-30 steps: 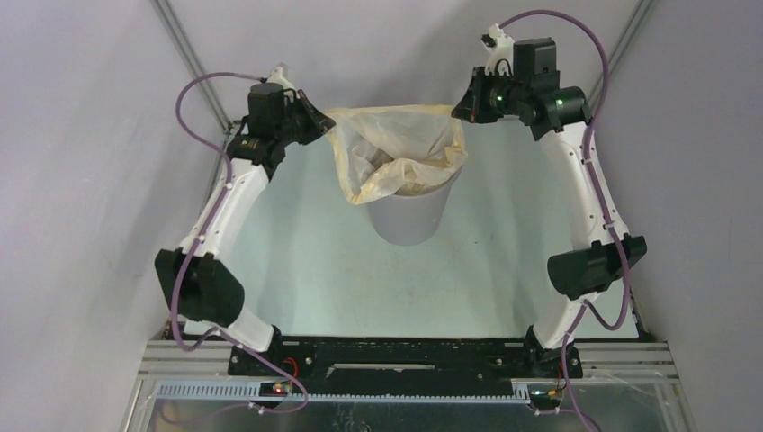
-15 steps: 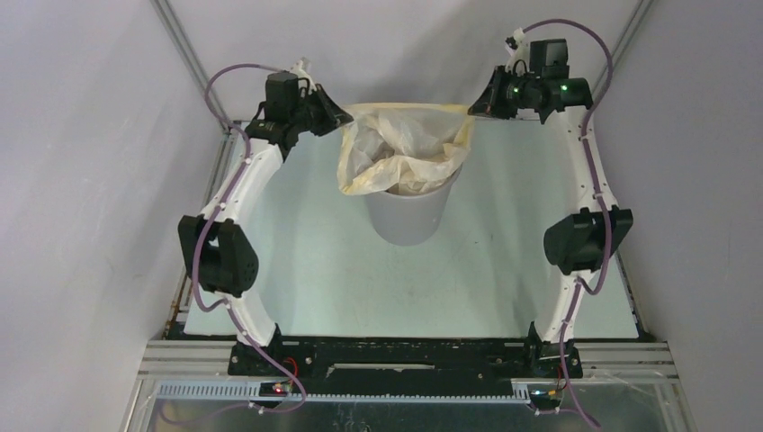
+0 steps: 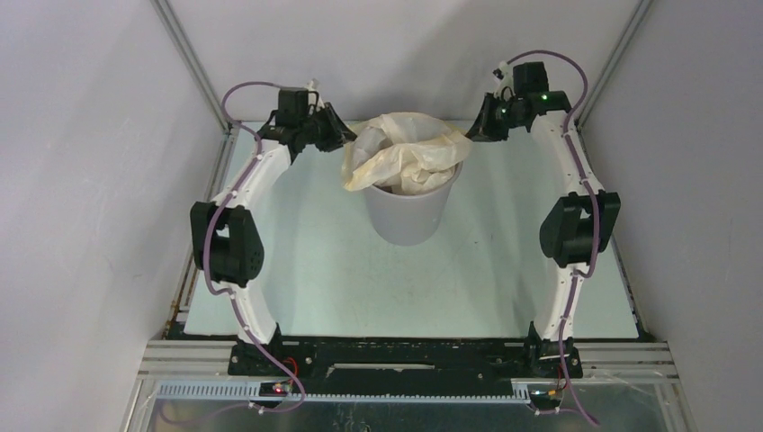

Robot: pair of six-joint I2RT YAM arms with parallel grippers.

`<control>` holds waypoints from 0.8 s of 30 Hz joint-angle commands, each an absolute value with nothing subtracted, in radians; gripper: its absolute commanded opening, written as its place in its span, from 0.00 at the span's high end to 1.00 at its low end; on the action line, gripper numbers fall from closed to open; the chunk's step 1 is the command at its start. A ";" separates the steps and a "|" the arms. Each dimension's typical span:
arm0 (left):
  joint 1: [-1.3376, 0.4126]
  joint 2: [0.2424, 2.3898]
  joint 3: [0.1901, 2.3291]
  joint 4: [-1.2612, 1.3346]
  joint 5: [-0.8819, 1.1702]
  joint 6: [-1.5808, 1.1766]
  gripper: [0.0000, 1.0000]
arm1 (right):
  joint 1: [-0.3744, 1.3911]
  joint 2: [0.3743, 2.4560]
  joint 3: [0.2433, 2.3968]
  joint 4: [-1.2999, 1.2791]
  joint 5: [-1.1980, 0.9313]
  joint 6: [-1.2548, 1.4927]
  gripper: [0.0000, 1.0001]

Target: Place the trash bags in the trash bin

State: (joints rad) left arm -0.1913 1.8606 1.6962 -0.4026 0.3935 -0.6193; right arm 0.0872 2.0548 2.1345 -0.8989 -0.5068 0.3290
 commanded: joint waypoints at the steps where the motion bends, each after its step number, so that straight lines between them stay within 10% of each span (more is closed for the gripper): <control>1: -0.187 1.841 1.641 -0.393 0.414 -0.610 0.67 | 0.095 1.959 2.078 -0.870 -0.470 0.308 1.00; 8: -0.187 1.715 1.642 -0.409 0.320 -0.577 0.44 | 0.099 1.864 2.129 -0.919 -0.378 0.278 0.89; 16: -0.190 1.557 1.631 -0.472 0.229 -0.538 0.20 | 0.163 1.742 2.132 -0.967 -0.245 0.209 0.52; 24: -0.285 1.374 1.587 -0.531 0.121 -0.428 0.21 | 0.361 1.644 2.100 -0.984 -0.129 0.181 0.39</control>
State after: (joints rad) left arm -0.2157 1.4723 1.6146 -0.4976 0.1932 -0.5228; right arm 0.2607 1.7039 2.0995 -0.9741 -0.2256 0.2119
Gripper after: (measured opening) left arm 0.803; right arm 0.597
